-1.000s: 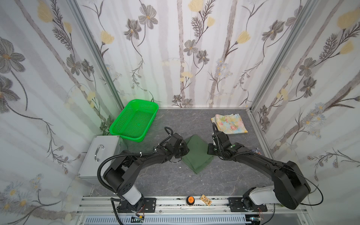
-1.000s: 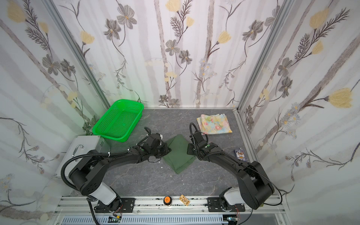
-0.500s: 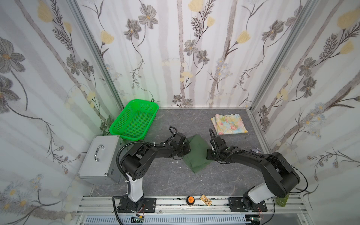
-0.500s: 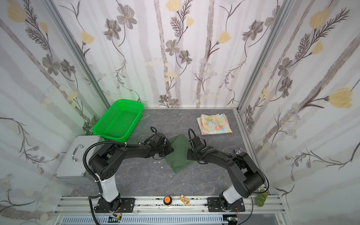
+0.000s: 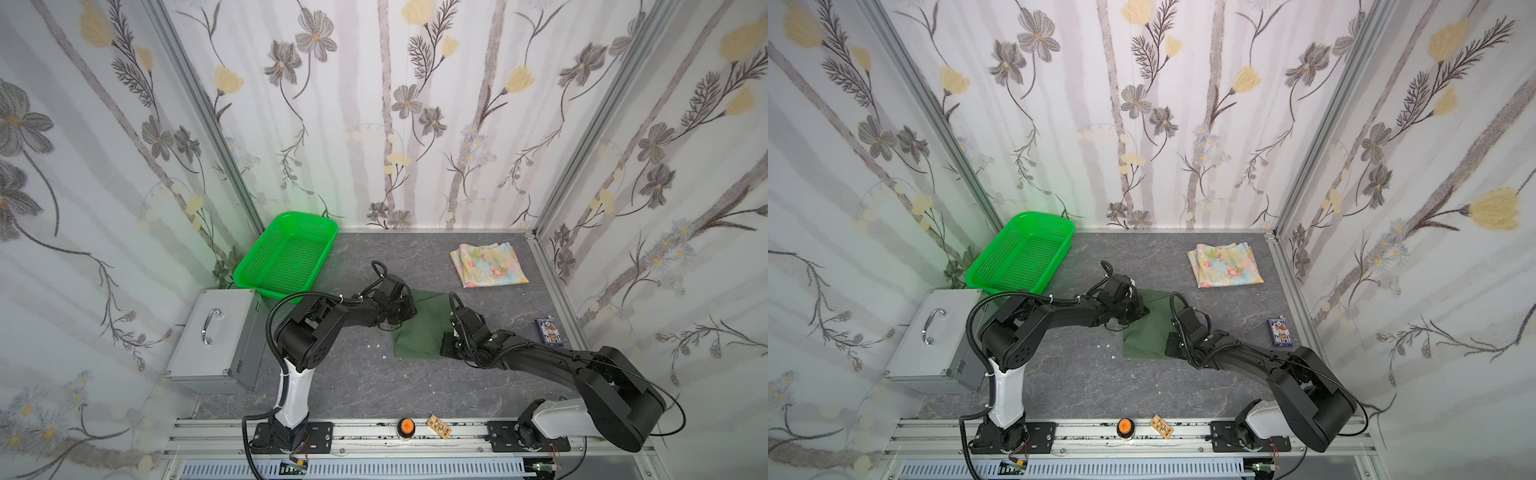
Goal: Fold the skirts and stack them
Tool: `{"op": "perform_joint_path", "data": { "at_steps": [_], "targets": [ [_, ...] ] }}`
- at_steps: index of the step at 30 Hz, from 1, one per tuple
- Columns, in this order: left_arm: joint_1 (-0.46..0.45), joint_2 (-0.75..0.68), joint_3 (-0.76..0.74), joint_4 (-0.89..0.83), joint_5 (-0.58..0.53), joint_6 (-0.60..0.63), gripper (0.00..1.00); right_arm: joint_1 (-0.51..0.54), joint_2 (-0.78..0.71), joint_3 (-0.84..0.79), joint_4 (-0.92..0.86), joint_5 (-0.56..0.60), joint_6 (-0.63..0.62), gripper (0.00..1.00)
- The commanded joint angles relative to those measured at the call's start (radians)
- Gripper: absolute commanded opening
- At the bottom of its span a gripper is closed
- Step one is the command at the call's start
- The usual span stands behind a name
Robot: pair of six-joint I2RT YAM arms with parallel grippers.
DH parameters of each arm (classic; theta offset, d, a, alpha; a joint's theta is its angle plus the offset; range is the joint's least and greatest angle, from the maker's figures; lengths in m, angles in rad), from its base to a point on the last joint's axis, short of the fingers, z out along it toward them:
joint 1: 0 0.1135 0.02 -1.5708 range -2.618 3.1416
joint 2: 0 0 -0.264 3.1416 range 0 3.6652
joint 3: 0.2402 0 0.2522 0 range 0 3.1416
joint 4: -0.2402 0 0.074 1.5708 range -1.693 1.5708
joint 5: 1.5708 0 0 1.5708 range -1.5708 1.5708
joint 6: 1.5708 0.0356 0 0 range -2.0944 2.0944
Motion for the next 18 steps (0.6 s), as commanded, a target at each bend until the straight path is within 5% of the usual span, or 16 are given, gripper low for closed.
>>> {"op": "perform_joint_path", "data": {
  "at_steps": [1, 7, 18],
  "targets": [
    [0.007, -0.045, 0.022, -0.041, -0.028, 0.057, 0.00, -0.006, -0.070, 0.032, -0.087, 0.014, 0.058, 0.00],
    [0.016, -0.189, -0.032, -0.041, 0.012, 0.036, 0.00, -0.081, -0.041, 0.178, -0.132, 0.018, -0.065, 0.00],
    [-0.110, -0.277, -0.205, -0.039, 0.003, -0.058, 0.00, -0.195, 0.316, 0.375, -0.025, 0.006, -0.221, 0.00]
  ]
}}
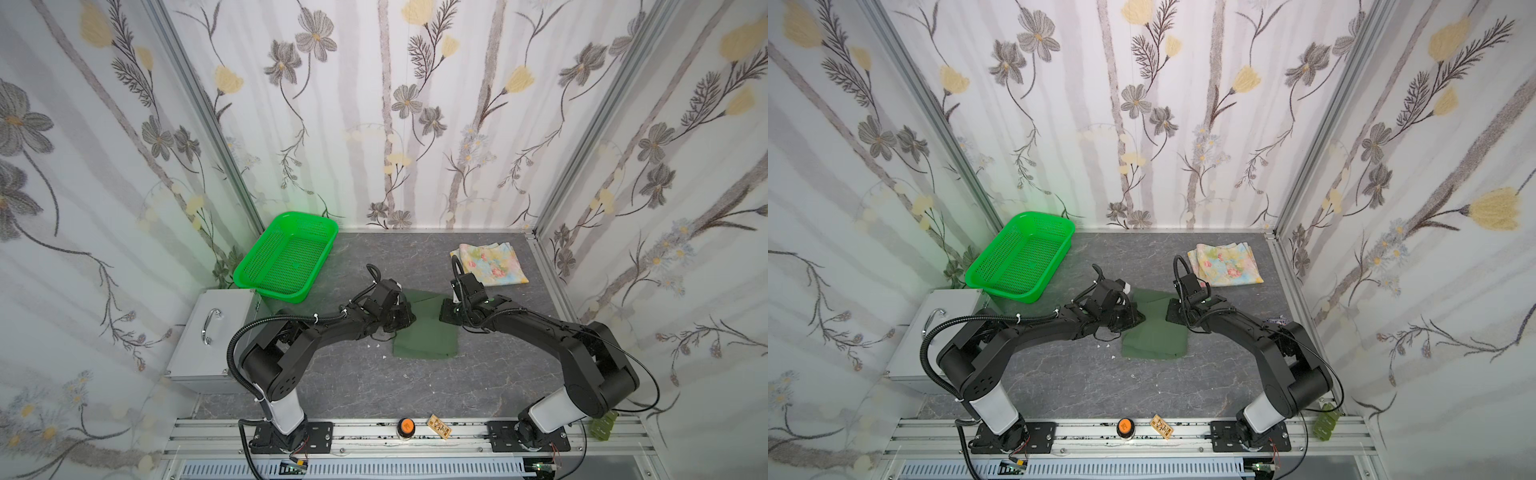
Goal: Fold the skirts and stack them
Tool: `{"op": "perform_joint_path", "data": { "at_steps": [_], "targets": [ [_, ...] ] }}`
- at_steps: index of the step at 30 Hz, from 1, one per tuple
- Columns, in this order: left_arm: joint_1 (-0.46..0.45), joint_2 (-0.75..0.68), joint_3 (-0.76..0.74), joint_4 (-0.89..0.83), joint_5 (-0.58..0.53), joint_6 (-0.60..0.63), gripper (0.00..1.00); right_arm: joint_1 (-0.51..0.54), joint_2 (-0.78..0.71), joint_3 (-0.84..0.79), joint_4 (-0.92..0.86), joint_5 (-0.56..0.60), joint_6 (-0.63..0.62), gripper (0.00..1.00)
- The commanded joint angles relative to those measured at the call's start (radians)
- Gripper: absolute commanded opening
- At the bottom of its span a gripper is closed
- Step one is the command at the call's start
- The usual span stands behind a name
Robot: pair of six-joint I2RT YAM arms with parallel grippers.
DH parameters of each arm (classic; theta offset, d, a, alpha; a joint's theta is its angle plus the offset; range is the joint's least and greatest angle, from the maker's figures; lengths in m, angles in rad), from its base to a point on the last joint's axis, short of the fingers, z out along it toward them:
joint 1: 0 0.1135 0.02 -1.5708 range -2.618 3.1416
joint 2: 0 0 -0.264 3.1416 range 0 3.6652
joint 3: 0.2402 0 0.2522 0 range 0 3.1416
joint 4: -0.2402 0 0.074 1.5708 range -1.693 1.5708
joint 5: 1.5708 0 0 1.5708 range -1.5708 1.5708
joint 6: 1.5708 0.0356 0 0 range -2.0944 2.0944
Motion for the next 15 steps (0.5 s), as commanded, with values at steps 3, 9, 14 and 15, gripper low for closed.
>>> {"op": "perform_joint_path", "data": {
  "at_steps": [3, 9, 14, 15],
  "targets": [
    [-0.055, 0.022, -0.017, 0.006, -0.033, -0.050, 0.00, -0.022, 0.110, 0.054, 0.081, -0.010, -0.049, 0.00],
    [-0.057, 0.079, -0.019, 0.006, -0.017, -0.058, 0.00, -0.036, 0.179, 0.044, 0.105, -0.010, -0.026, 0.00],
    [-0.047, 0.122, 0.000, 0.006, 0.020, -0.038, 0.00, -0.038, 0.168, -0.012, 0.119, 0.003, 0.011, 0.00],
    [-0.044, 0.130, 0.002, 0.006, 0.026, -0.035, 0.00, -0.039, 0.157, -0.030, 0.123, 0.008, 0.021, 0.00]
  ]
}}
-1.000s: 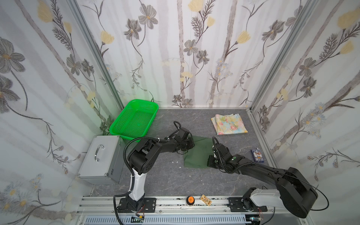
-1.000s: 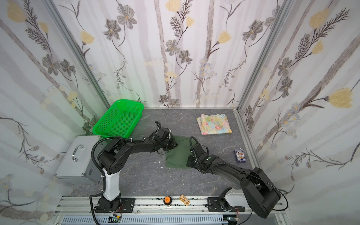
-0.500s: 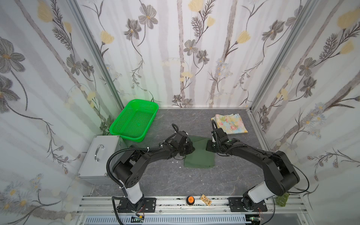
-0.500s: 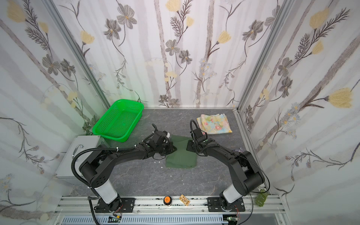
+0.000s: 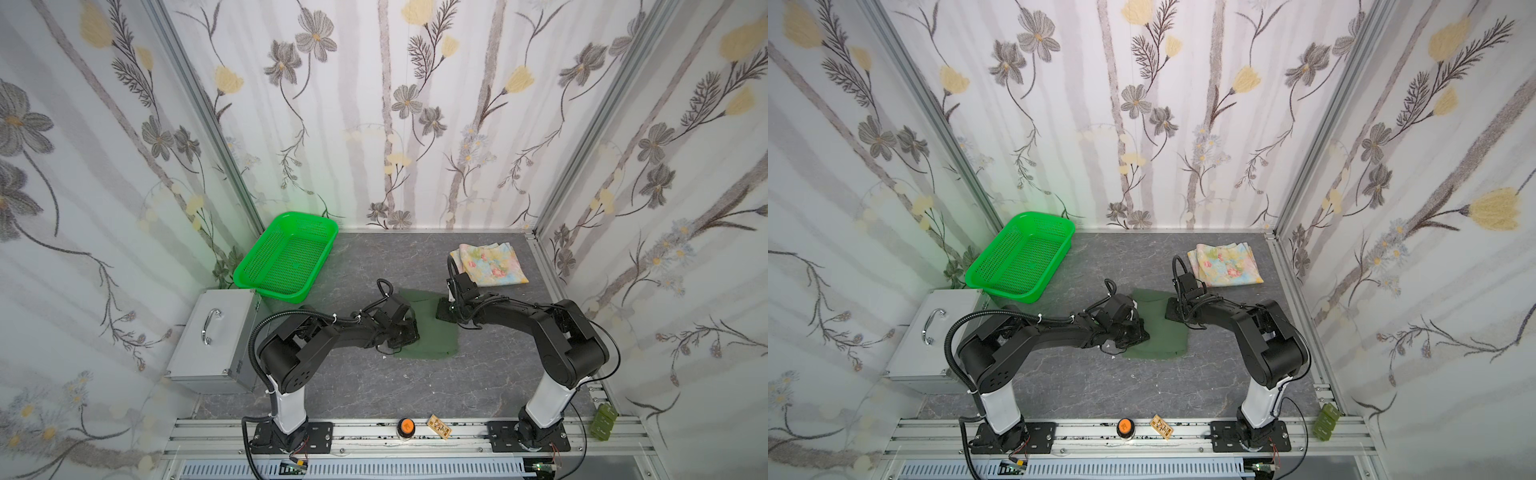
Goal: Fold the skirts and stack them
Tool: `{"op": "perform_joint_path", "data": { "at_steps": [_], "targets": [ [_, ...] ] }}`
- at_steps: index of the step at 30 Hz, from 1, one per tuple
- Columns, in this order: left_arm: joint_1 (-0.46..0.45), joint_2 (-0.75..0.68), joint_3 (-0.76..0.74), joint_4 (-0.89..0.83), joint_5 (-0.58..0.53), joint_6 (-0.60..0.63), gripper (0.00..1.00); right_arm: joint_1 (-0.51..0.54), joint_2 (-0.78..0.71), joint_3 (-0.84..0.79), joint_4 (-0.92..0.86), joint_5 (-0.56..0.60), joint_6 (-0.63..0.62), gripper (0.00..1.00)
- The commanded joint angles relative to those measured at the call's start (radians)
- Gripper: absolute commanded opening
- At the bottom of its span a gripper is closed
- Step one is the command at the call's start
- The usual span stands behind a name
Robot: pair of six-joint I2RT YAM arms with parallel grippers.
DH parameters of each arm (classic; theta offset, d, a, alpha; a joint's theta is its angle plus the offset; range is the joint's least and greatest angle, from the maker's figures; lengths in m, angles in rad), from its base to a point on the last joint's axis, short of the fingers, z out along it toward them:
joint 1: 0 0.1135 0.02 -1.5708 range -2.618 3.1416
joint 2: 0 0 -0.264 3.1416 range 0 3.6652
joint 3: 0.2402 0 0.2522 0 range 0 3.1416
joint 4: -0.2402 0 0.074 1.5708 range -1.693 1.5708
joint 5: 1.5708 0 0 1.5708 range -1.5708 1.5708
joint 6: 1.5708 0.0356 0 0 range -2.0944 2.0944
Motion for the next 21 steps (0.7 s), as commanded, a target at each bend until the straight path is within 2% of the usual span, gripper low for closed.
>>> {"op": "perform_joint_path", "data": {
  "at_steps": [1, 8, 14, 21],
  "targets": [
    [0.010, 0.021, 0.010, 0.000, 0.026, 0.022, 0.00, -0.001, -0.015, -0.049, -0.023, 0.035, 0.041, 0.00],
    [0.071, 0.032, -0.006, -0.016, 0.054, 0.061, 0.00, -0.001, -0.111, -0.221, 0.017, 0.035, 0.129, 0.00],
    [0.107, 0.030, 0.020, -0.060, 0.022, 0.109, 0.00, 0.012, -0.223, -0.352, 0.013, 0.008, 0.205, 0.00],
    [0.113, 0.086, 0.120, -0.082, -0.036, 0.147, 0.00, 0.106, -0.422, -0.474, -0.024, 0.005, 0.332, 0.00]
  ]
}}
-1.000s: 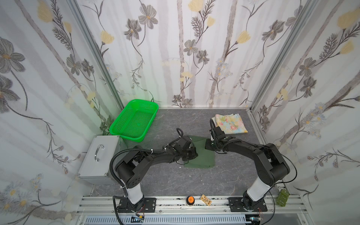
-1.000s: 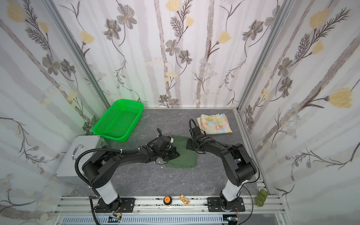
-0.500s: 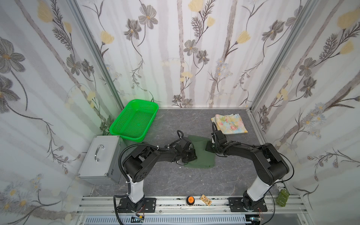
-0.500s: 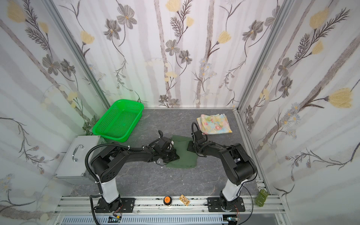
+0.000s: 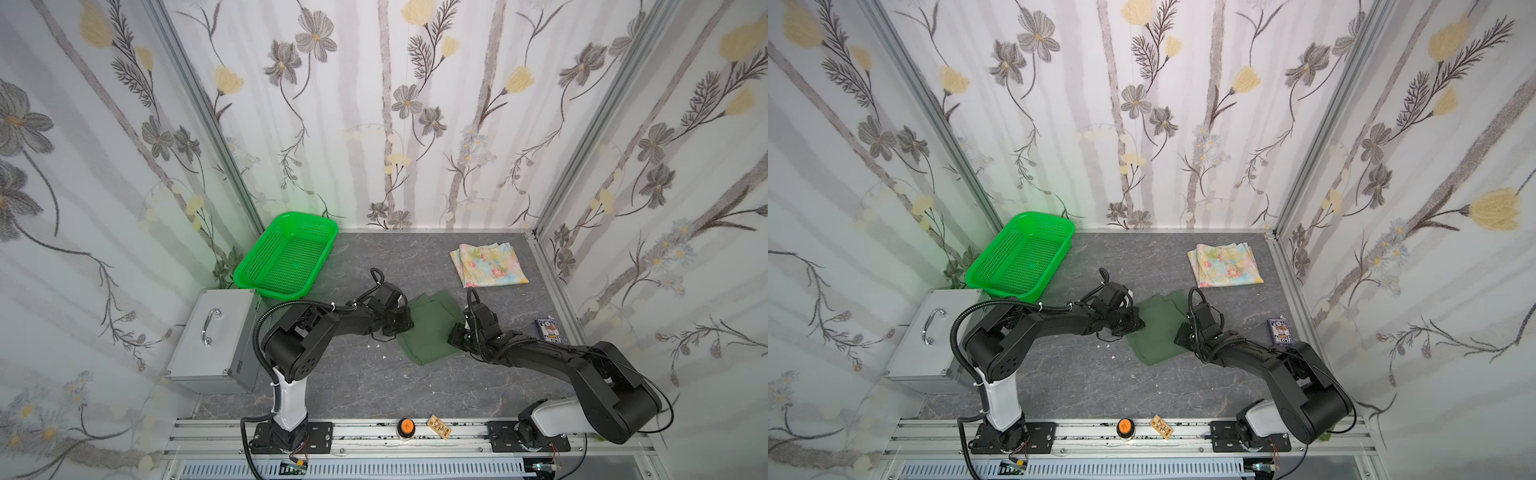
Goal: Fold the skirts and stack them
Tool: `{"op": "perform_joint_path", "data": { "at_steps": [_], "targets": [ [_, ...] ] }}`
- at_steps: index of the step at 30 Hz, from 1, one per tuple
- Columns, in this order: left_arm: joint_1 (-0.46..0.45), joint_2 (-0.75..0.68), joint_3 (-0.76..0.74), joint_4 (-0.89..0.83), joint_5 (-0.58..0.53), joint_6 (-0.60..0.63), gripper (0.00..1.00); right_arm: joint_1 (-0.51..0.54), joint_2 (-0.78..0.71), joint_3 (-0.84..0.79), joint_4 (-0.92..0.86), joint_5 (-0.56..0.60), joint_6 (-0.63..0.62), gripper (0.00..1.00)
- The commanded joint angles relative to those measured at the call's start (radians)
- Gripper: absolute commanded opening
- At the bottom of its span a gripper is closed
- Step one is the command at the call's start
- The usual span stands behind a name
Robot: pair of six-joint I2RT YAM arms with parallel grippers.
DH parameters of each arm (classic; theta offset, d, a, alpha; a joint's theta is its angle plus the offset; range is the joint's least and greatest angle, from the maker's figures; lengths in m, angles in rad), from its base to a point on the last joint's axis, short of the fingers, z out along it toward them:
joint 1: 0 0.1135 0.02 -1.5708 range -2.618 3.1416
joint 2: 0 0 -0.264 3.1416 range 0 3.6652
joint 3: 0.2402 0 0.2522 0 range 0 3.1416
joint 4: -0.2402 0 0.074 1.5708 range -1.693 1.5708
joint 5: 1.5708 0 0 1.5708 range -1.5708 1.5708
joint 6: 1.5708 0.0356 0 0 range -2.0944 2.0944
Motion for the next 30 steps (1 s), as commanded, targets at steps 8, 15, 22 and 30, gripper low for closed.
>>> {"op": "perform_joint_path", "data": {
  "at_steps": [8, 15, 22, 30],
  "targets": [
    [0.004, -0.028, 0.061, -0.058, -0.103, 0.064, 0.00, -0.029, -0.219, 0.050, -0.264, 0.035, -0.007, 0.00],
    [0.000, -0.145, -0.013, -0.059, -0.098, 0.034, 0.00, -0.076, -0.110, 0.107, -0.246, 0.012, -0.126, 0.00],
    [-0.048, -0.183, -0.064, -0.058, -0.091, 0.015, 0.00, -0.076, -0.027, 0.076, -0.175, -0.009, -0.127, 0.00],
    [-0.064, -0.123, -0.129, -0.059, -0.105, 0.032, 0.00, -0.074, -0.062, 0.031, -0.171, -0.005, -0.092, 0.00]
  ]
}}
